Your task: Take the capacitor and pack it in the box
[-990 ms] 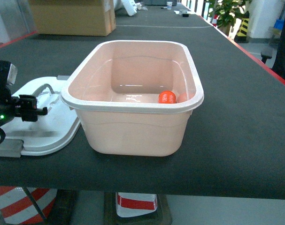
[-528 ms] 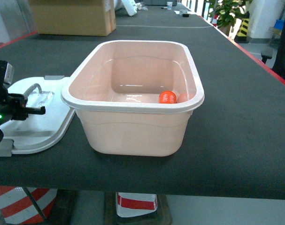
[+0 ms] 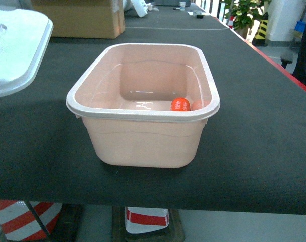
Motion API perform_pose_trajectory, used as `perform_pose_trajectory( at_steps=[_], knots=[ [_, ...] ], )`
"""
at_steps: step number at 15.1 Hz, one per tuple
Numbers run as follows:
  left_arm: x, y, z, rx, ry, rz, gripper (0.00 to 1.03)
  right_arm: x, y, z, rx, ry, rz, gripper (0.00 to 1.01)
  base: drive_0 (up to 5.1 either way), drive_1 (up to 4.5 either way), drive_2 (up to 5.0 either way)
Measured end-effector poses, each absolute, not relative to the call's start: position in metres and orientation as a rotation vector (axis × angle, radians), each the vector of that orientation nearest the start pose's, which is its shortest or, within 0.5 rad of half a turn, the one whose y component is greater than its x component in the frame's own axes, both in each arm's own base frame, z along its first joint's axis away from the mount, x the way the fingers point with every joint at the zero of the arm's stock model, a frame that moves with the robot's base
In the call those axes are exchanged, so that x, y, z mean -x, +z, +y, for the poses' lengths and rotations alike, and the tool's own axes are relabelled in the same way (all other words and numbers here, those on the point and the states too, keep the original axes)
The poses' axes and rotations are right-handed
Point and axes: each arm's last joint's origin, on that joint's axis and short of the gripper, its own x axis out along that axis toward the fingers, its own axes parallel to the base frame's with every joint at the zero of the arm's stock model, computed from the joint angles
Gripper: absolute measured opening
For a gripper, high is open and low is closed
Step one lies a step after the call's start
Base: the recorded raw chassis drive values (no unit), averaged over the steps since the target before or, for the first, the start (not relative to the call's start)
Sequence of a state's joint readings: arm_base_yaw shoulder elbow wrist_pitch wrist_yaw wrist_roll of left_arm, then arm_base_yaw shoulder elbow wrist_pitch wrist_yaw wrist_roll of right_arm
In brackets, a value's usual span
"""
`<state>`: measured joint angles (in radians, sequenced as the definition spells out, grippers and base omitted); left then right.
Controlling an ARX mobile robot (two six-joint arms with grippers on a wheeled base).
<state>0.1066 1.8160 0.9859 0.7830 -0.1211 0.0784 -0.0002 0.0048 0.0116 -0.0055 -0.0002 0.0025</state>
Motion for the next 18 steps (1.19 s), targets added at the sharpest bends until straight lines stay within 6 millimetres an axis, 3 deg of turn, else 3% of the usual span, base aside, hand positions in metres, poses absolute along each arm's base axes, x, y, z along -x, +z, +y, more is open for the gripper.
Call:
perform_pose_trajectory(
  at_steps=[3, 6, 9, 13, 16, 18],
  knots=[
    [-0.37, 0.237, 0.011, -0.054, 0.191, 0.03, 0.02, -0.097, 0.167, 0.0, -0.002, 0.0, -0.002, 0.98, 0.0, 0.0, 0.0],
    [-0.356, 0.25, -0.037, -0.027, 0.133, -0.002, 0.02, -0.097, 0.167, 0.0, -0.003, 0.0, -0.001, 0.98, 0.0, 0.0, 0.0],
    [-0.351, 0.243, -0.085, -0.009, 0.068, 0.019, 0.02, -0.097, 0.167, 0.0, -0.002, 0.0, -0.001, 0.98, 0.0, 0.0, 0.0],
    [-0.358, 0.223, -0.144, 0.012, 0.001, 0.075, 0.02, -0.097, 0.167, 0.0, -0.002, 0.0, -0.001, 0.98, 0.0, 0.0, 0.0],
    [-0.36, 0.227, -0.18, 0.047, -0.039, 0.065, 0.02, -0.097, 0.167, 0.0, -0.002, 0.0, -0.002, 0.98, 0.0, 0.0, 0.0],
    [-0.364, 0.219, -0.195, 0.041, -0.052, 0.089, 0.02, -0.097, 0.167, 0.0, -0.002, 0.0, -0.002, 0.98, 0.0, 0.0, 0.0]
  ],
)
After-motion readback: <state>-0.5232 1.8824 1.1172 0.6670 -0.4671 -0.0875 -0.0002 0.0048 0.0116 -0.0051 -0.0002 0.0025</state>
